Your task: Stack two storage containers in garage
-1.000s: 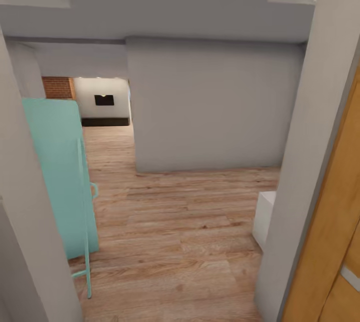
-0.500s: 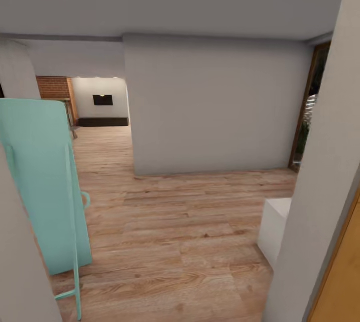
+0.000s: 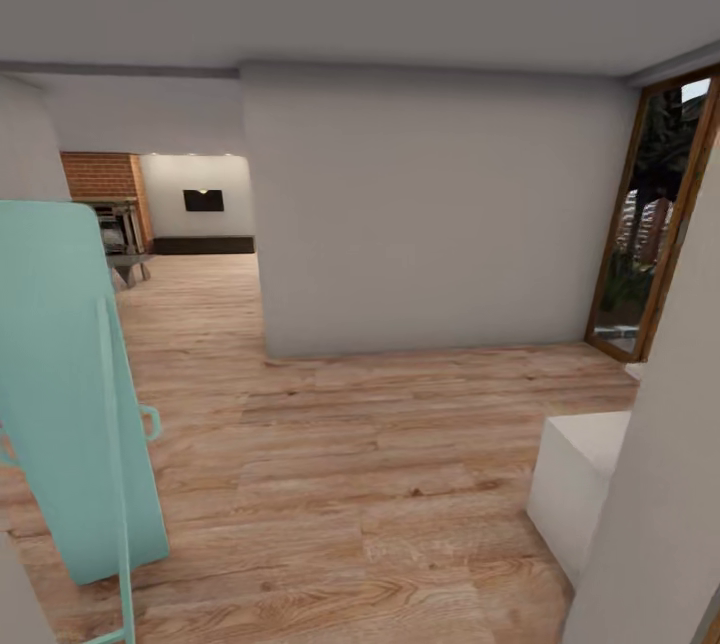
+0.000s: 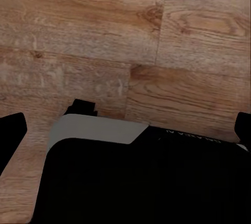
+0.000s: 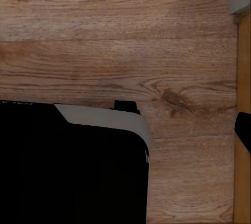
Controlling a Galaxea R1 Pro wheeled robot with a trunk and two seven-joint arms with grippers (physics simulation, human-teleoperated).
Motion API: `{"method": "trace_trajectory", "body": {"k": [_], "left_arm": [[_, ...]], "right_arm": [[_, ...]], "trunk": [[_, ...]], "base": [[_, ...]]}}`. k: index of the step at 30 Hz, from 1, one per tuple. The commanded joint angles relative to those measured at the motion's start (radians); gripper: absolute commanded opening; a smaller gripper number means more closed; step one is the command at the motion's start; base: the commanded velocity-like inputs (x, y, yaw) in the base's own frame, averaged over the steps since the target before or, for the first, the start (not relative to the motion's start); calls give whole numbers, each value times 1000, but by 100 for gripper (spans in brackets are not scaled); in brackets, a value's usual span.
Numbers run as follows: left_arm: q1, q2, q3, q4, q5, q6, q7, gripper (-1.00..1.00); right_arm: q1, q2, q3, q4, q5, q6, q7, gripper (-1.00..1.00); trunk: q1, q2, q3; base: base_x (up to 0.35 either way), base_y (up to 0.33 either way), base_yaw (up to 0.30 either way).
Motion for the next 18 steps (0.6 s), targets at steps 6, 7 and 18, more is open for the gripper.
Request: {"method": "trace_trajectory", "body": {"k": [6,7,18], "left_arm": [[0,2,-9,-1,9,53,2,100],[0,2,-10,-1,9,54,2,100],[0,2,-10,-2,8,57,2,100]], "right_arm": [[-1,0,8,3,1,-5,-5,100],[-1,0,8,3,1,-5,-5,100],[-1,0,7,3,-2,-5,-6,100]], "trunk": [[1,-1,-1],[1,-1,-1],[1,-1,-1]], "base": [[332,0,0],[332,0,0],[332,0,73]]}}
